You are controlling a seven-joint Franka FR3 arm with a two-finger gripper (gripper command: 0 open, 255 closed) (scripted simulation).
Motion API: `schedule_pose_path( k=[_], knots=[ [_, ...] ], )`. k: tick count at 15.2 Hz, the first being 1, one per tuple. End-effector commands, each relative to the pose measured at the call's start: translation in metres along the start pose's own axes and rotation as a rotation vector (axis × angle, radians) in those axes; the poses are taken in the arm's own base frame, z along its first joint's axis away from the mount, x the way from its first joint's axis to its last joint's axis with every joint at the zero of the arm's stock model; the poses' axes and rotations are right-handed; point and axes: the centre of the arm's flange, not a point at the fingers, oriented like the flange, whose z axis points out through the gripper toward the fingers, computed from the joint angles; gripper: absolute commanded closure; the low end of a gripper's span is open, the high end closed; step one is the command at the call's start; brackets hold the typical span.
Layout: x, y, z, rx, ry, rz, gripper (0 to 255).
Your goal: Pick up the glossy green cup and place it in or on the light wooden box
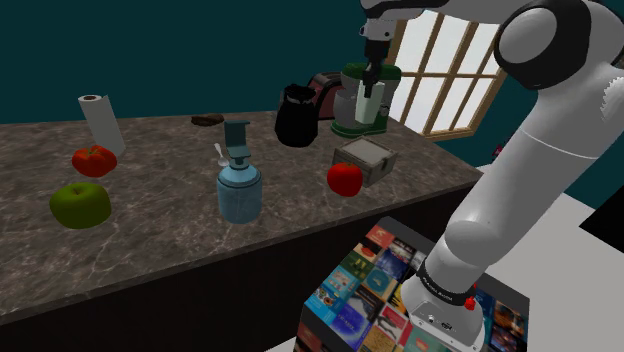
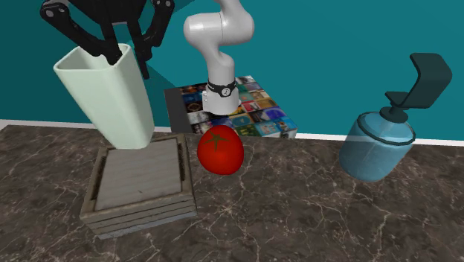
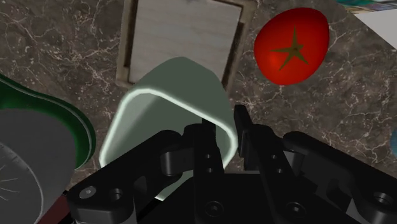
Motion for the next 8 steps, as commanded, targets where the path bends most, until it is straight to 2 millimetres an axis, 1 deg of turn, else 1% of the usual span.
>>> schedule_pose_path(
  k=[1,2,3,8],
  knots=[
    [-0.026,0.009,-0.004,0.0,0.0,-0.001,255],
    [-0.038,0.013,-0.006,0.0,0.0,-0.001,255],
    [-0.046,0.016,-0.007,0.0,0.0,-0.001,255],
    [-0.044,0.016,0.019,0.0,0.0,-0.001,255]
  ],
)
